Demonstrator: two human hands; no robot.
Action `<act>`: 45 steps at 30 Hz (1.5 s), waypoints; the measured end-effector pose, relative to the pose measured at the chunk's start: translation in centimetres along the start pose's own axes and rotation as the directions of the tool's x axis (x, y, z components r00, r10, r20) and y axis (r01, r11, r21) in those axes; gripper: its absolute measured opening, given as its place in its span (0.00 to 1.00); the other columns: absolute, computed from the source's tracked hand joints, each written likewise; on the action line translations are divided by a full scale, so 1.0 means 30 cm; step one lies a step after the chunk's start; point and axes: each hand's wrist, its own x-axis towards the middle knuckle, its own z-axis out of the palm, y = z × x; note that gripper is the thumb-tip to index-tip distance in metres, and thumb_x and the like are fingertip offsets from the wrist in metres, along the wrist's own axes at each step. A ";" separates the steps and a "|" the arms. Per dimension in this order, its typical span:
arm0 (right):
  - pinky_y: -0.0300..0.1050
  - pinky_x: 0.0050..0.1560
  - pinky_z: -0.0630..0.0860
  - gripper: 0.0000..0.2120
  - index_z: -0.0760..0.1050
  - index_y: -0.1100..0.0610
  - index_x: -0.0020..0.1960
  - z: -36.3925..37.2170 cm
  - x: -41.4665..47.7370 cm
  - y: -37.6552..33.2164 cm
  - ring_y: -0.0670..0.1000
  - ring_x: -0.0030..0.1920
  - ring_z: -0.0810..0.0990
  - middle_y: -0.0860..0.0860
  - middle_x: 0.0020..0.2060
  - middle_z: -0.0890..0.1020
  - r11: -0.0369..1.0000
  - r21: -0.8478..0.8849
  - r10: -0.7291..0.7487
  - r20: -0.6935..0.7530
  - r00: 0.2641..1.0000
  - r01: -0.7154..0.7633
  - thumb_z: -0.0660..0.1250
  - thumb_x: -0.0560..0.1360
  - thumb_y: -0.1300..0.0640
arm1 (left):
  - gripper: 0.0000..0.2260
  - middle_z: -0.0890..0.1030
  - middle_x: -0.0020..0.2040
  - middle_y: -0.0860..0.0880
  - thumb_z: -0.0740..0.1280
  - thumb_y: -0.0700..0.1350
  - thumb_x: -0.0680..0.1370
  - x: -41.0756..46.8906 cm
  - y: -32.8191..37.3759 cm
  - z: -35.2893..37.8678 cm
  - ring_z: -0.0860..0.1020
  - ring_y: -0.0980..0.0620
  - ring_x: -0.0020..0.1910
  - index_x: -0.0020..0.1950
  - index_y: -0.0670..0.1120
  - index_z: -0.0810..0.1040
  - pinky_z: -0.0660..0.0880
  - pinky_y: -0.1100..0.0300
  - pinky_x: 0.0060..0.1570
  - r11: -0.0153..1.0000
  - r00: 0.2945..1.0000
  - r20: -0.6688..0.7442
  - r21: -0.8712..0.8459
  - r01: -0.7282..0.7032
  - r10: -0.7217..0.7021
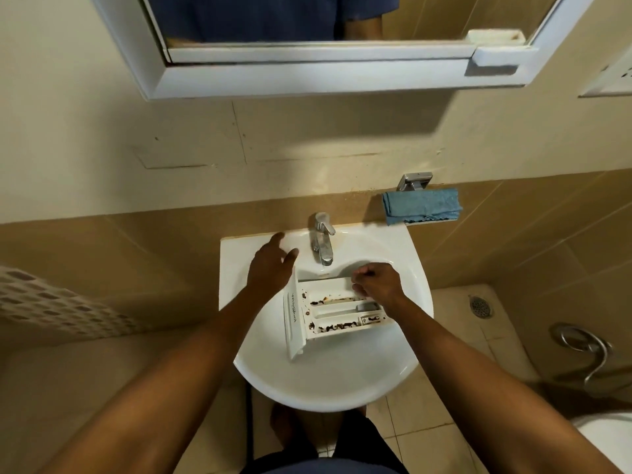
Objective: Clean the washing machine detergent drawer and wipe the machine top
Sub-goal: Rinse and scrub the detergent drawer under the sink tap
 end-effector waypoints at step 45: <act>0.48 0.48 0.85 0.09 0.86 0.59 0.41 0.274 -0.048 -0.038 0.53 0.41 0.87 0.50 0.36 0.87 0.957 -0.155 -0.175 0.362 0.916 0.244 0.72 0.70 0.71 | 0.26 0.85 0.43 0.39 0.82 0.47 0.69 -0.196 -0.118 0.092 0.86 0.44 0.35 0.64 0.44 0.77 0.84 0.51 0.33 0.747 0.847 0.377 -0.418 0.517 -0.376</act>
